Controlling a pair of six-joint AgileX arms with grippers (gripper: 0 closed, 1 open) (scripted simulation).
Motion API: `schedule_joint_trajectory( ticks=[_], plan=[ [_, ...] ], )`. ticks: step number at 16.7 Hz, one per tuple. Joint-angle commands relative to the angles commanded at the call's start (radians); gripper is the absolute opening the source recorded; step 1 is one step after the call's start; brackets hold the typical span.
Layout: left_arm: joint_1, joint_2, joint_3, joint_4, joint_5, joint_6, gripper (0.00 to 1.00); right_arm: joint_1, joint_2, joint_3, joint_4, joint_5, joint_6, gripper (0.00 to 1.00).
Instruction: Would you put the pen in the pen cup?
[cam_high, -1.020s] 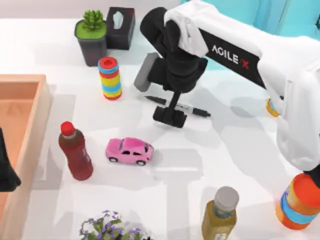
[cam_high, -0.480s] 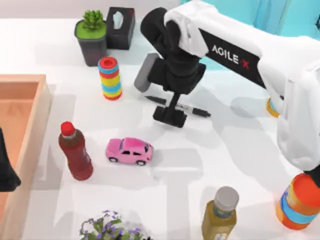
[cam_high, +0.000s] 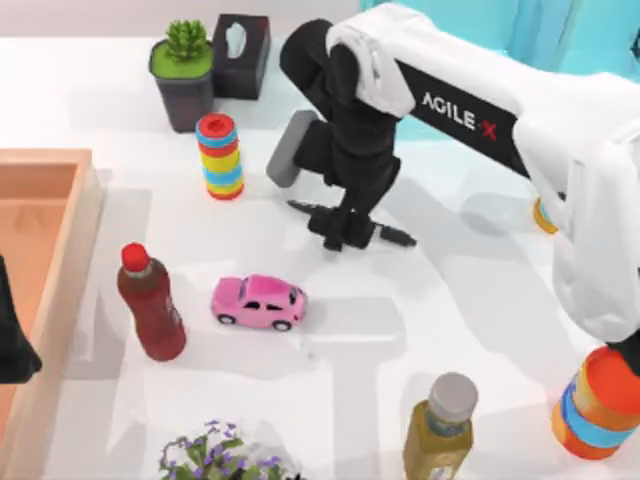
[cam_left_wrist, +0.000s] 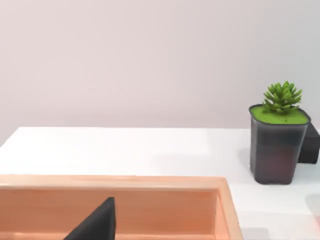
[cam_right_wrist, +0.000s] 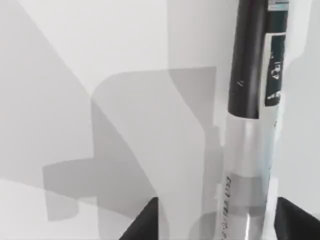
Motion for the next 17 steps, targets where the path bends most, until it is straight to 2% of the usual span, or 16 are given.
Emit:
schedule_joint_trajectory(
  ticks=[7,8,12,17],
  plan=[
    [0.000,0.000,0.000,0.000,0.000,0.000,1.00,0.000,0.000,0.000,0.000,0.000,0.000,0.00],
    [0.000,0.000,0.000,0.000,0.000,0.000,1.00,0.013,-0.078,-0.023,-0.036,-0.041,0.035,0.00],
    [0.000,0.000,0.000,0.000,0.000,0.000,1.00,0.043,-0.149,-0.082,-0.059,-0.034,0.059,0.00],
    [0.000,0.000,0.000,0.000,0.000,0.000,1.00,0.132,-0.412,-0.266,-0.136,-0.022,0.150,0.00]
  ],
)
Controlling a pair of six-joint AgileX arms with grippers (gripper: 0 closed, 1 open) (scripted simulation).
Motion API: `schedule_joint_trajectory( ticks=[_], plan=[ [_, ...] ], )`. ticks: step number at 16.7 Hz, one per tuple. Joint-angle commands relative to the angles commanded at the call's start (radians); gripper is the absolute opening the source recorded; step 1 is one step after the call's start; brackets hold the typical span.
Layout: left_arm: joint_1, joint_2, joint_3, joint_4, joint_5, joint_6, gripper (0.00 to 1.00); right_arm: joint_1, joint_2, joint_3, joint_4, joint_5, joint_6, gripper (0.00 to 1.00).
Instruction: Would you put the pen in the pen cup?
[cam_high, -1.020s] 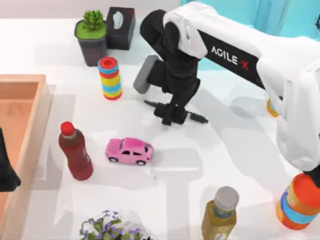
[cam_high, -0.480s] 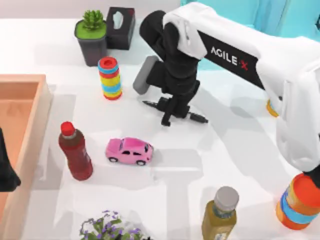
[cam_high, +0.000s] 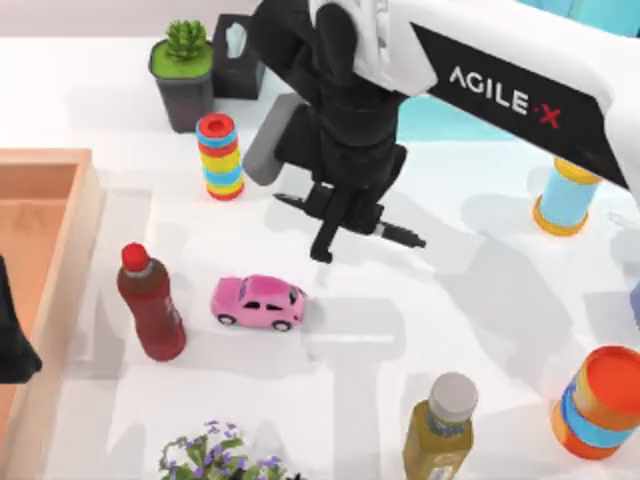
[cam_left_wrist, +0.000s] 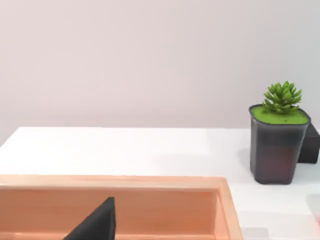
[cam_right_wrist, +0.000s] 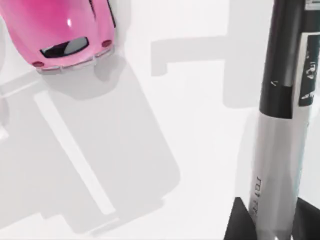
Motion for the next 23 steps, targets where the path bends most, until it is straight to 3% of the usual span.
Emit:
schedule_joint_trajectory(
  ticks=[5,14,18,23],
  plan=[
    [0.000,0.000,0.000,0.000,0.000,0.000,1.00,0.085,-0.235,-0.168,-0.074,-0.003,0.084,0.00],
    [0.000,0.000,0.000,0.000,0.000,0.000,1.00,0.068,-0.263,-0.208,-0.058,-0.036,0.092,0.00],
    [0.000,0.000,0.000,0.000,0.000,0.000,1.00,-0.074,-0.287,-0.321,0.092,-0.210,0.066,0.00],
    [0.000,0.000,0.000,0.000,0.000,0.000,1.00,-0.328,-0.356,-0.533,0.379,-0.585,0.035,0.00]
  ],
)
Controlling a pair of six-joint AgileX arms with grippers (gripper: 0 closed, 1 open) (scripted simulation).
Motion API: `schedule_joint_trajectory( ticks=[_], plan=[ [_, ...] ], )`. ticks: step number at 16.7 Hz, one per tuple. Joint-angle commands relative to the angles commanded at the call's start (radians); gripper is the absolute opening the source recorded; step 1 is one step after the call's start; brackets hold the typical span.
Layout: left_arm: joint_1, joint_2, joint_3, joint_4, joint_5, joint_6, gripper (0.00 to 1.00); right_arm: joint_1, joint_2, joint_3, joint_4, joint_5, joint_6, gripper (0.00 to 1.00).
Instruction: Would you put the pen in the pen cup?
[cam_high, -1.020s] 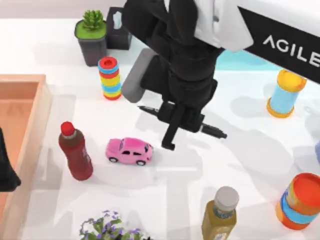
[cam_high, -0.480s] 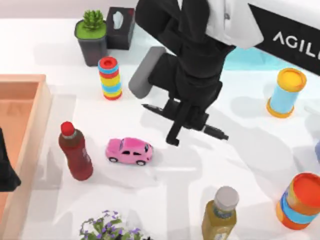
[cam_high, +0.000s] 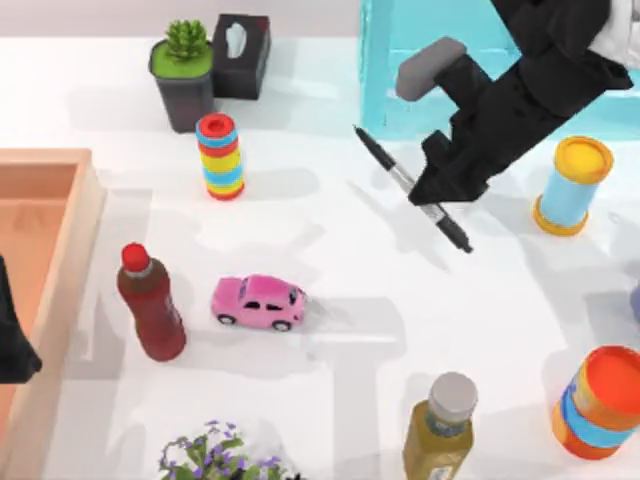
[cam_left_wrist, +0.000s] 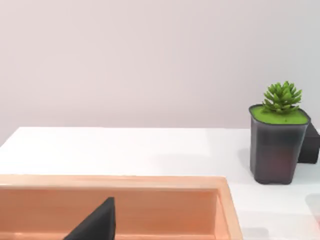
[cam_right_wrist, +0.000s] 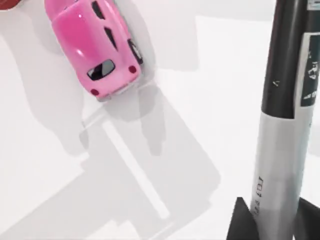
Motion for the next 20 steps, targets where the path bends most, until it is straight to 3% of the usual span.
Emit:
schedule_joint_trajectory(
  ticks=[3,9,16,20],
  plan=[
    [0.000,0.000,0.000,0.000,0.000,0.000,1.00,-0.154,-0.055,-0.132,0.178,-0.186,-0.021,0.00],
    [0.000,0.000,0.000,0.000,0.000,0.000,1.00,-0.415,-0.180,-0.314,0.491,-0.433,-0.101,0.00],
    [0.000,0.000,0.000,0.000,0.000,0.000,1.00,-0.834,-0.320,-0.683,0.995,-0.967,-0.161,0.00],
    [0.000,0.000,0.000,0.000,0.000,0.000,1.00,-0.993,-0.394,-0.858,1.159,-1.159,-0.167,0.00]
  ],
)
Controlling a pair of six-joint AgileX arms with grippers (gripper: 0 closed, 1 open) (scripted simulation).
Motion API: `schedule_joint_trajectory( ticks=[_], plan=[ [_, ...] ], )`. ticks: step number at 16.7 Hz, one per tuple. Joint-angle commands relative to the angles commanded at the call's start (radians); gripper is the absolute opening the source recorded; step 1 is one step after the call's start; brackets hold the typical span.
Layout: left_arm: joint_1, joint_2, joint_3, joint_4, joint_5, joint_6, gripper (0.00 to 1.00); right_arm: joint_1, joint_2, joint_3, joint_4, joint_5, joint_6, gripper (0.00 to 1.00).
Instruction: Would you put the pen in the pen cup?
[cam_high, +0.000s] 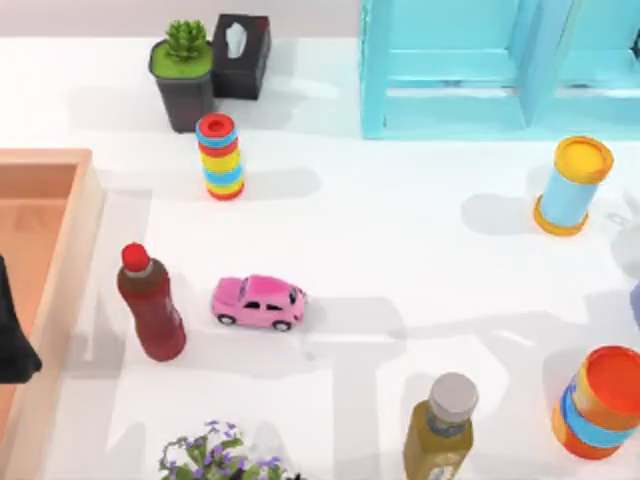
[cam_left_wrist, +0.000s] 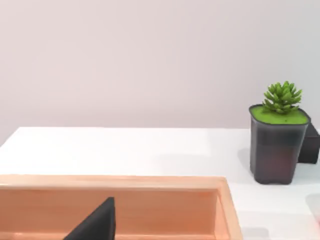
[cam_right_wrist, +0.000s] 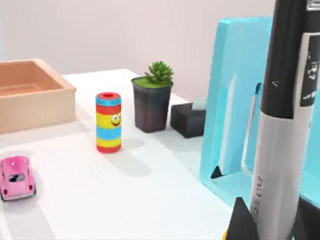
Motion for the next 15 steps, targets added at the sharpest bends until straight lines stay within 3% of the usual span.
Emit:
schedule_joint_trajectory(
  ticks=[6,7,11,15],
  plan=[
    [0.000,0.000,0.000,0.000,0.000,0.000,1.00,-0.033,-0.014,-0.037,0.028,-0.039,0.007,0.00],
    [0.000,0.000,0.000,0.000,0.000,0.000,1.00,-0.021,0.099,-0.061,0.399,0.024,0.004,0.00],
    [0.000,0.000,0.000,0.000,0.000,0.000,1.00,-0.017,0.078,-0.050,0.333,0.016,-0.015,0.00],
    [0.000,0.000,0.000,0.000,0.000,0.000,1.00,-0.018,0.034,-0.028,0.143,-0.002,-0.056,0.00]
  ],
)
